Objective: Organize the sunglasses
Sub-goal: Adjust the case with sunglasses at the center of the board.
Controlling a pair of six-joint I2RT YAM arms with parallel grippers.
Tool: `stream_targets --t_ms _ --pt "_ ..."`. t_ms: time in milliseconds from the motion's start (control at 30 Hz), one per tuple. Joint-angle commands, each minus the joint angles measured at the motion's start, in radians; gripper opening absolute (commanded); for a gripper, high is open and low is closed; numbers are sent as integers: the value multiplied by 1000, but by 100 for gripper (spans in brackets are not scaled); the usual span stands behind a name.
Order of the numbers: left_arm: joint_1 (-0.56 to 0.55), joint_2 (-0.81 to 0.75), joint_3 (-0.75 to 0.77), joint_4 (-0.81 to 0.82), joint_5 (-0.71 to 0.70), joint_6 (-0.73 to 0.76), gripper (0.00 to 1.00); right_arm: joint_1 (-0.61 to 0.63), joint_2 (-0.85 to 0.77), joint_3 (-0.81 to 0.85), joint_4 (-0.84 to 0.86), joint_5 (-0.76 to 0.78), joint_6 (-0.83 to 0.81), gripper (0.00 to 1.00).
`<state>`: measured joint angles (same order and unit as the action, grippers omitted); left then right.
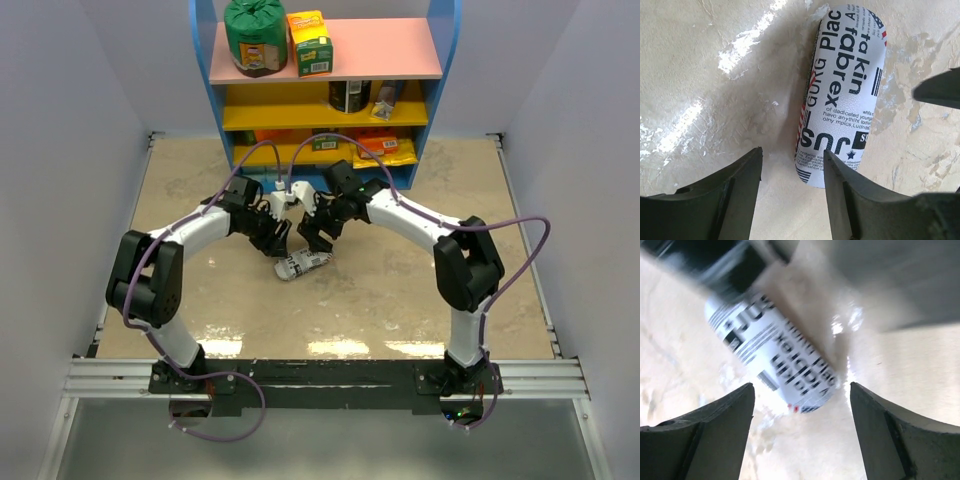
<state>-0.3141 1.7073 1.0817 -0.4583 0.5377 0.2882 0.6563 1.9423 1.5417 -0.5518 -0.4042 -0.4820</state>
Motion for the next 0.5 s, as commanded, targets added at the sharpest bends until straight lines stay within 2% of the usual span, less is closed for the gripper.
stream_targets --t_ms 0,100,200,467 --pt "4 28 41 20 16 -15 56 3 -34 -38 -157 -82 -148 78" --pt "1 28 29 36 18 -15 56 3 -28 -64 -163 -79 -139 77" --pt "-20 46 43 9 16 -5 56 5 -23 -107 -85 -30 -89 77" --pt "-72 66 41 -23 13 29 57 2 20 -97 1 45 -24 78"
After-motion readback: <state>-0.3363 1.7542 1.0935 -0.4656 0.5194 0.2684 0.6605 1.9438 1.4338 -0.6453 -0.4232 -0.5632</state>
